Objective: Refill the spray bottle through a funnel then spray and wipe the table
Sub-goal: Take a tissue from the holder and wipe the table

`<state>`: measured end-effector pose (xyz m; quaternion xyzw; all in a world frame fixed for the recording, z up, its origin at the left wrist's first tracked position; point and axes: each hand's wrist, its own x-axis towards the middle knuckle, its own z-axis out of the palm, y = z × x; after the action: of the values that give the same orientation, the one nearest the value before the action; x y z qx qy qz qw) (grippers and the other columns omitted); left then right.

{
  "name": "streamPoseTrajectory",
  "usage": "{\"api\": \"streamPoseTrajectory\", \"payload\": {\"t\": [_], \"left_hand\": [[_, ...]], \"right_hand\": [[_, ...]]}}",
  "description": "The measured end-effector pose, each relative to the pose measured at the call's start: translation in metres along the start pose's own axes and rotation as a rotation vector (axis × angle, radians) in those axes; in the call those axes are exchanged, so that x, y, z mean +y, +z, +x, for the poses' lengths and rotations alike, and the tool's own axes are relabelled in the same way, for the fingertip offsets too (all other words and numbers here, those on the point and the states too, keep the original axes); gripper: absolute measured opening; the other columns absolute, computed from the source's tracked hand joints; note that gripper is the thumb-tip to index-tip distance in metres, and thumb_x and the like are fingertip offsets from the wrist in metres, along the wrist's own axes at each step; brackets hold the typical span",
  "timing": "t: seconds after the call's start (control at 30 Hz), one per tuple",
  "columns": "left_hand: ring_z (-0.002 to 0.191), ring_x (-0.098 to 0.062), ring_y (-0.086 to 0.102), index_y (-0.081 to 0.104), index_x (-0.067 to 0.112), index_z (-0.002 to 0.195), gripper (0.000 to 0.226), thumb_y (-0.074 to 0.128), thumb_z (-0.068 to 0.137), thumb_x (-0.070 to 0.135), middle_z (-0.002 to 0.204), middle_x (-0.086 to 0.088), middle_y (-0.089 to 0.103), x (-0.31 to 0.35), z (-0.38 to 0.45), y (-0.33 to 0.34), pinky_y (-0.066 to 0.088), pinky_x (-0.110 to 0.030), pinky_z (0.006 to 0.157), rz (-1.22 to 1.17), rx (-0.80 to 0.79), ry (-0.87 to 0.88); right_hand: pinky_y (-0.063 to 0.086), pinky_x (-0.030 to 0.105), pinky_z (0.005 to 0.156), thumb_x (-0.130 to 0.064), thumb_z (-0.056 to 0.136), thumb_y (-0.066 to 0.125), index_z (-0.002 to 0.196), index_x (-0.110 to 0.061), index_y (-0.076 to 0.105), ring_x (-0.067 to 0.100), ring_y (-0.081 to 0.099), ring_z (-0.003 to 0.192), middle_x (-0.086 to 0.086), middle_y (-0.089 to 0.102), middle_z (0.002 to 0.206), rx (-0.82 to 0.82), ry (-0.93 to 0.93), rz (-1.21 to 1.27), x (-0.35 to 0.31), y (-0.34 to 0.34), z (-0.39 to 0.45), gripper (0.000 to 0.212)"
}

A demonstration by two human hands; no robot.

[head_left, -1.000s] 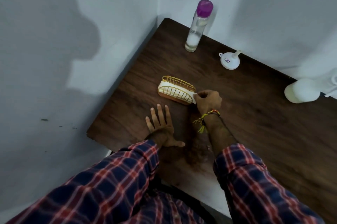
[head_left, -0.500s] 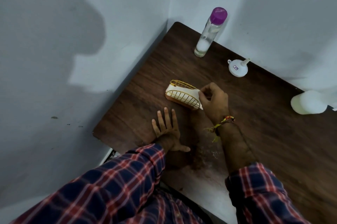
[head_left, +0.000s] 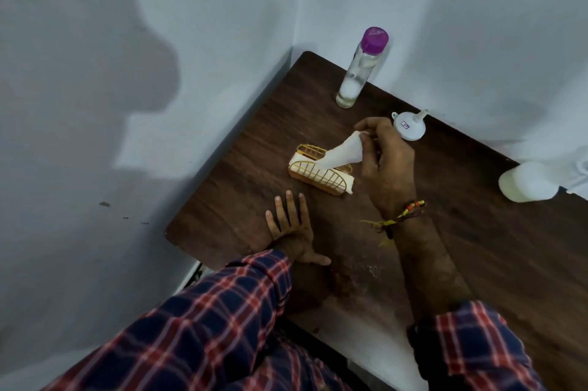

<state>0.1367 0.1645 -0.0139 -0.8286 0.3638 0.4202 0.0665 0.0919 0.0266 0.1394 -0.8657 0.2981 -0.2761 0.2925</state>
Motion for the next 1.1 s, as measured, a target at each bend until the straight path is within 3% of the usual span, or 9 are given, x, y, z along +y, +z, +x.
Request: {"api": "streamPoseTrajectory", "payload": {"t": [0.07, 0.17, 0.3, 0.43, 0.53, 0.8, 0.93, 1.03, 1.1], "left_hand": [[0.136, -0.048, -0.037, -0.041, 0.008, 0.14, 0.16, 0.075, 0.055, 0.077, 0.145, -0.024, -0.047, 0.001, -0.001, -0.002, -0.016, -0.065, 0.11, -0.003, 0.003, -0.007], [0.137, -0.047, -0.036, -0.041, 0.009, 0.141, 0.161, 0.074, 0.052, 0.078, 0.146, -0.022, -0.046, 0.002, -0.007, -0.003, -0.015, -0.064, 0.111, -0.01, 0.021, -0.02], [0.143, -0.044, -0.028, -0.034, 0.01, 0.146, 0.156, 0.077, 0.056, 0.073, 0.153, -0.022, -0.037, 0.007, -0.021, -0.003, -0.011, -0.062, 0.114, -0.029, 0.116, -0.038], [0.149, -0.038, -0.012, -0.019, 0.007, 0.152, 0.132, 0.076, 0.074, 0.054, 0.16, -0.023, -0.015, 0.034, -0.041, -0.003, -0.006, -0.061, 0.117, -0.01, 0.185, -0.076], [0.15, -0.036, -0.005, -0.009, 0.008, 0.155, 0.111, 0.068, 0.084, 0.047, 0.163, -0.02, -0.004, 0.059, -0.049, -0.007, -0.005, -0.059, 0.118, 0.008, 0.214, 0.018], [0.151, -0.031, -0.003, 0.005, 0.015, 0.157, 0.092, 0.062, 0.091, 0.043, 0.164, -0.013, 0.0, 0.105, -0.054, -0.019, 0.001, -0.05, 0.121, -0.053, 0.272, 0.174], [0.152, -0.03, 0.0, 0.008, 0.016, 0.157, 0.088, 0.061, 0.092, 0.042, 0.164, -0.011, 0.004, 0.104, -0.049, -0.008, 0.006, -0.049, 0.121, -0.053, 0.243, 0.143], [0.152, -0.029, 0.001, 0.01, 0.015, 0.157, 0.082, 0.059, 0.094, 0.037, 0.165, -0.01, 0.004, 0.092, -0.044, -0.001, 0.008, -0.048, 0.122, -0.062, 0.209, 0.087], [0.151, -0.03, 0.002, 0.009, 0.013, 0.157, 0.08, 0.056, 0.096, 0.035, 0.164, -0.011, 0.004, 0.084, -0.042, 0.001, 0.009, -0.048, 0.122, -0.045, 0.203, 0.043]], "right_hand": [[0.047, 0.008, 0.08, -0.004, 0.096, 0.053, 0.108, -0.011, 0.062, -0.009, 0.056, 0.094, -0.01, 0.059, 0.101, 0.078, 0.026, 0.061, -0.006, -0.014, -0.007, 0.017], [0.049, 0.014, 0.085, -0.001, 0.096, 0.052, 0.104, -0.01, 0.066, 0.0, 0.06, 0.1, -0.004, 0.066, 0.104, 0.149, 0.079, 0.158, -0.017, -0.039, -0.024, 0.019], [0.046, 0.01, 0.086, 0.002, 0.094, 0.055, 0.102, -0.008, 0.07, 0.003, 0.063, 0.101, 0.0, 0.07, 0.104, 0.207, 0.148, 0.266, -0.024, -0.079, -0.046, 0.02], [0.047, 0.011, 0.075, -0.002, 0.09, 0.066, 0.1, -0.007, 0.072, -0.005, 0.061, 0.079, -0.004, 0.07, 0.091, 0.252, 0.261, 0.368, -0.013, -0.12, -0.07, 0.013], [0.05, 0.014, 0.069, -0.002, 0.086, 0.071, 0.097, -0.01, 0.073, -0.003, 0.059, 0.07, -0.005, 0.069, 0.088, 0.257, 0.332, 0.408, -0.002, -0.137, -0.085, 0.014], [0.059, 0.051, 0.072, -0.001, 0.084, 0.071, 0.095, -0.012, 0.073, 0.018, 0.064, 0.082, 0.001, 0.069, 0.088, 0.316, 0.448, 0.551, 0.024, -0.159, -0.105, 0.016], [0.062, 0.036, 0.064, 0.003, 0.087, 0.066, 0.096, -0.008, 0.069, 0.017, 0.068, 0.084, 0.008, 0.067, 0.091, 0.33, 0.547, 0.652, 0.039, -0.169, -0.116, 0.015], [0.055, 0.023, 0.052, 0.002, 0.087, 0.066, 0.093, -0.011, 0.069, 0.018, 0.067, 0.08, 0.016, 0.069, 0.095, 0.337, 0.658, 0.59, 0.062, -0.17, -0.122, 0.014], [0.055, 0.025, 0.05, 0.0, 0.087, 0.066, 0.088, -0.015, 0.069, 0.022, 0.066, 0.079, 0.017, 0.069, 0.093, 0.33, 0.72, 0.569, 0.075, -0.166, -0.121, 0.015]]}}
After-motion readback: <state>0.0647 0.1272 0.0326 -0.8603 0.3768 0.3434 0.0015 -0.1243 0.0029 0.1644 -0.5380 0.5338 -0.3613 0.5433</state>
